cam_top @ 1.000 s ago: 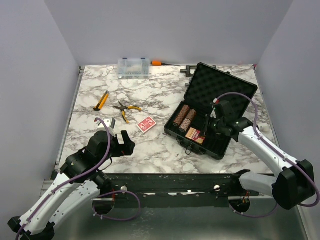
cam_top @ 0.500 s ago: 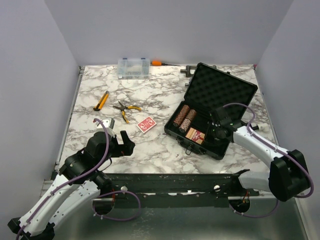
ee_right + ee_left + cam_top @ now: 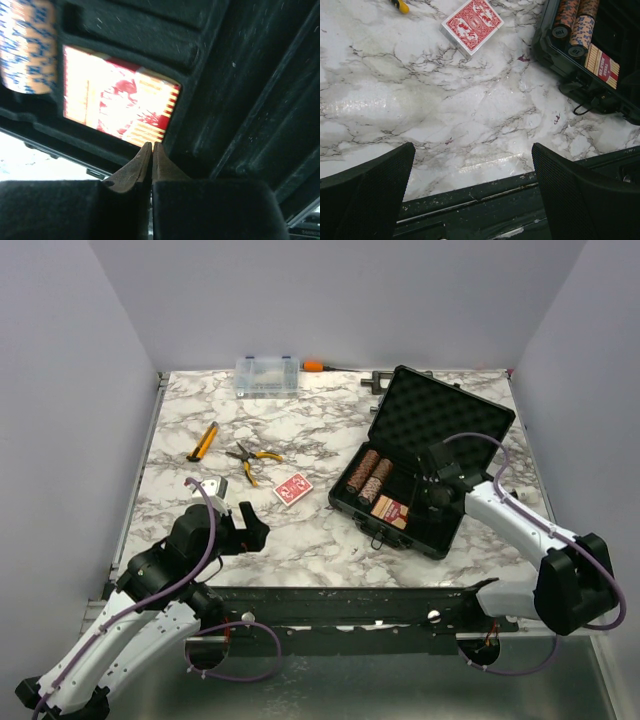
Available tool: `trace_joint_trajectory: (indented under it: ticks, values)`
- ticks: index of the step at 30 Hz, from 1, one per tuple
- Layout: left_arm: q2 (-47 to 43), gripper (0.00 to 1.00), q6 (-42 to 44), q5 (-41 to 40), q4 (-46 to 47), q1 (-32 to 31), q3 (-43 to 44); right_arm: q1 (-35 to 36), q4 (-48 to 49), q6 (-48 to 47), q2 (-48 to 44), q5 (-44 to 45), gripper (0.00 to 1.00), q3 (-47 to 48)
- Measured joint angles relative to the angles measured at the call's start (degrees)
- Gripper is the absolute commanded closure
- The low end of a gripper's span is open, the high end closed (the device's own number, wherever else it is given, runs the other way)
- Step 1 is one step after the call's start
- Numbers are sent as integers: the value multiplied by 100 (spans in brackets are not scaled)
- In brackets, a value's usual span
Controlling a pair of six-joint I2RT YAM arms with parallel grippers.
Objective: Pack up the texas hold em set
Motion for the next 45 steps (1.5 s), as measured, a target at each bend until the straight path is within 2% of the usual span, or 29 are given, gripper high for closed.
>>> trace_joint_trajectory:
  ticks: [4,8,11,14,20,21,23,29,33,40,45]
  values:
    - [-15,2,-2,-2,-2,0,0,0,-214,-212,-4,271,77,619]
    - [-17,1,-9,-7,-7,0,0,0,-376,-402,-37,459,53,1244]
    - [-61,2,-48,-26,-9,0,0,0,-501,-487,-66,586,39,1521]
    - [-114,1,-79,-46,-9,0,0,0,-647,-535,-101,695,30,1674]
    - [-39,2,-87,-50,-9,0,0,0,-949,-654,-173,863,19,1926]
    - [2,2,-87,-50,-9,0,0,0,-997,-673,-173,896,15,1965]
    - [79,2,-87,-63,-11,0,0,0,-1040,-721,-219,997,1,1991]
    - [247,2,-48,-120,-42,0,44,0,-1078,-820,-634,1314,0,1982]
    - [695,1,-136,-111,-177,0,404,0,-1049,-890,-820,1353,0,1943]
    - [2282,1,-98,-107,-448,2,1593,0,-822,-1178,-894,1217,0,1224]
    - [3451,3,310,-48,-553,92,2341,0,-831,-1266,-852,979,0,1314]
